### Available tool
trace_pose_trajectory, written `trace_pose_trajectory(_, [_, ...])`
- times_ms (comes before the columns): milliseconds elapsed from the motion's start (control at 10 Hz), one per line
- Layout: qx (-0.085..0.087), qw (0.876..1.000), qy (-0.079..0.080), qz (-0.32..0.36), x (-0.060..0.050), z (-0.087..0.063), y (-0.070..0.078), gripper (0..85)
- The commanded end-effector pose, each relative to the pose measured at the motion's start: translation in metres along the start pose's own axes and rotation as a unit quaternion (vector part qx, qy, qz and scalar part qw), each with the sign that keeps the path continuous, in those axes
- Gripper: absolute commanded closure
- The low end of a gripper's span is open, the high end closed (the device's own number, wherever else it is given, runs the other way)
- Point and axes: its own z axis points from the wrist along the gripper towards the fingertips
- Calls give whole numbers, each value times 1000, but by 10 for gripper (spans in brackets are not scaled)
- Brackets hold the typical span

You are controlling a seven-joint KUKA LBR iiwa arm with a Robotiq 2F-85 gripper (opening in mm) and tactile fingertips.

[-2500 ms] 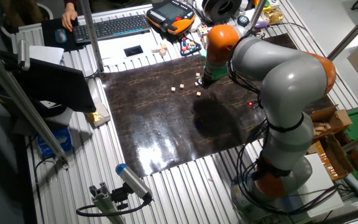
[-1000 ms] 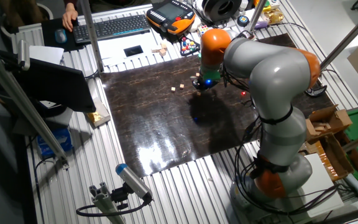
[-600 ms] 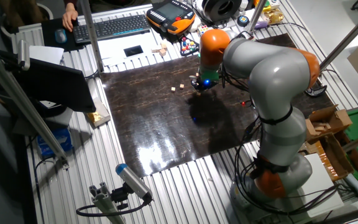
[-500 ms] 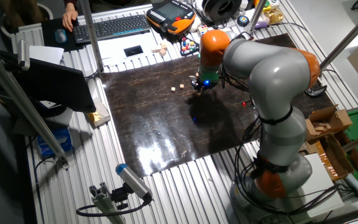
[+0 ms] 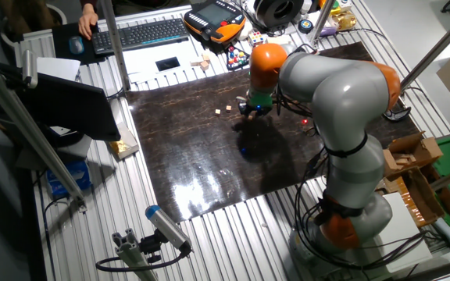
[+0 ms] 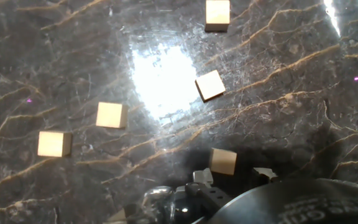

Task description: Stack the blocks in a vertical line of five

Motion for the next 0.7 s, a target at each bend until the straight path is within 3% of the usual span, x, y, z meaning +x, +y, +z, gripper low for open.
trace_pose_trajectory(0, [0, 1000, 0, 1, 0, 1, 0, 450])
trace_pose_trajectory(600, [2, 1000, 8, -7, 0, 4, -1, 453])
